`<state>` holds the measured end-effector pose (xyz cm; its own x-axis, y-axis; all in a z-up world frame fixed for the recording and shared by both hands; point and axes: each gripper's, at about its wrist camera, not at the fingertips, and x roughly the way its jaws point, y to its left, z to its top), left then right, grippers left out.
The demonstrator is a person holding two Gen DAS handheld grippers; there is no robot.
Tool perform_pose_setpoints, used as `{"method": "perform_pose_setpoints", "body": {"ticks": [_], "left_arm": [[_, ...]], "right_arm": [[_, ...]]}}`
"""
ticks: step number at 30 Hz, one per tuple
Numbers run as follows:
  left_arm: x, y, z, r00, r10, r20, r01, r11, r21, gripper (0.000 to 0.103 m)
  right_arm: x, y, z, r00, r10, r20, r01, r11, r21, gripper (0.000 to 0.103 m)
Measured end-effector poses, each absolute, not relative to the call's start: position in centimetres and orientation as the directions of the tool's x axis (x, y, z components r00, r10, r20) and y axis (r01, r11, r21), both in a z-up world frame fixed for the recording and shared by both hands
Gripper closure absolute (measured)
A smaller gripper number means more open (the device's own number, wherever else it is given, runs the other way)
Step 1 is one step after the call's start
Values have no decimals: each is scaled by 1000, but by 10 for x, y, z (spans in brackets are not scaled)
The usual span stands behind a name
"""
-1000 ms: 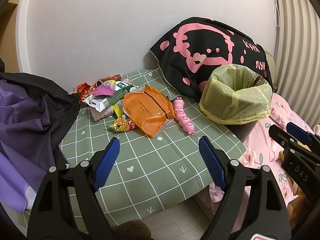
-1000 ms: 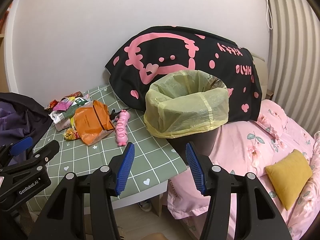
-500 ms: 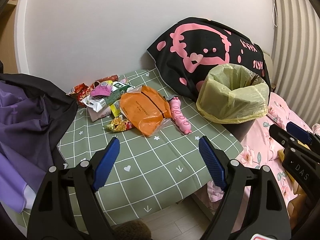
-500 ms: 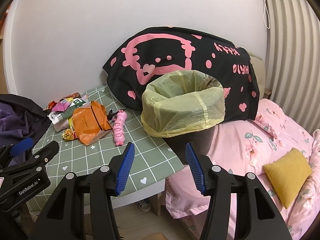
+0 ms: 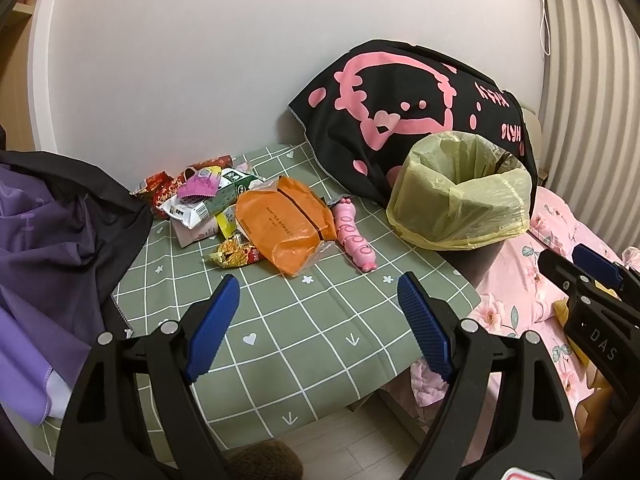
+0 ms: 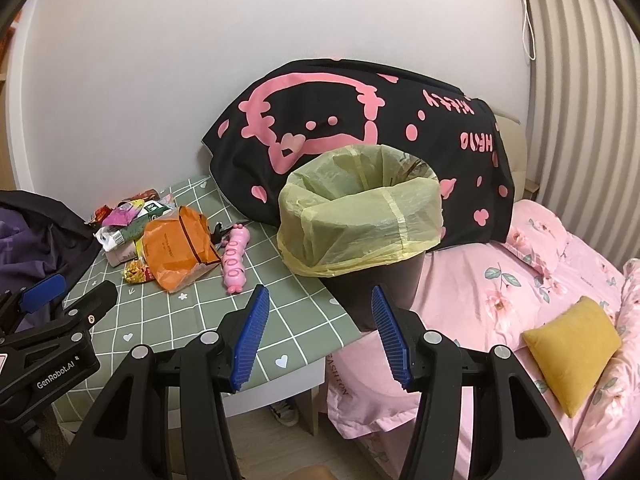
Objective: Collect trash
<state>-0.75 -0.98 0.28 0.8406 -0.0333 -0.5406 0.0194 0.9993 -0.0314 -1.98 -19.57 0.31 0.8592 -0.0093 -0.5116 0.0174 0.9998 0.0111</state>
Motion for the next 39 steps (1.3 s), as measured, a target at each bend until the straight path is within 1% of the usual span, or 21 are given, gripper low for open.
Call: {"method": "perform_pose_setpoints", "body": {"ticks": [26, 31, 35, 39], "left_arm": [[-4, -5, 7, 842, -32, -539, 14, 999, -38, 26], [5, -1, 10, 853, -23, -522, 15, 1000, -20, 26], [19, 9, 15, 857, -29, -514, 26, 1000, -12, 26], [41, 30, 12, 842, -27, -539, 15, 1000, -27, 26]], "right_arm": [[-19, -196, 2, 860, -9, -510, 16, 1000, 10, 52], [-17, -198, 3, 864, -2, -503, 10, 1000, 14, 52], [0, -194, 1, 865, 20, -501, -26, 1000, -5, 52], [31, -184, -4, 848, 64, -526, -71, 997, 8, 52]]}}
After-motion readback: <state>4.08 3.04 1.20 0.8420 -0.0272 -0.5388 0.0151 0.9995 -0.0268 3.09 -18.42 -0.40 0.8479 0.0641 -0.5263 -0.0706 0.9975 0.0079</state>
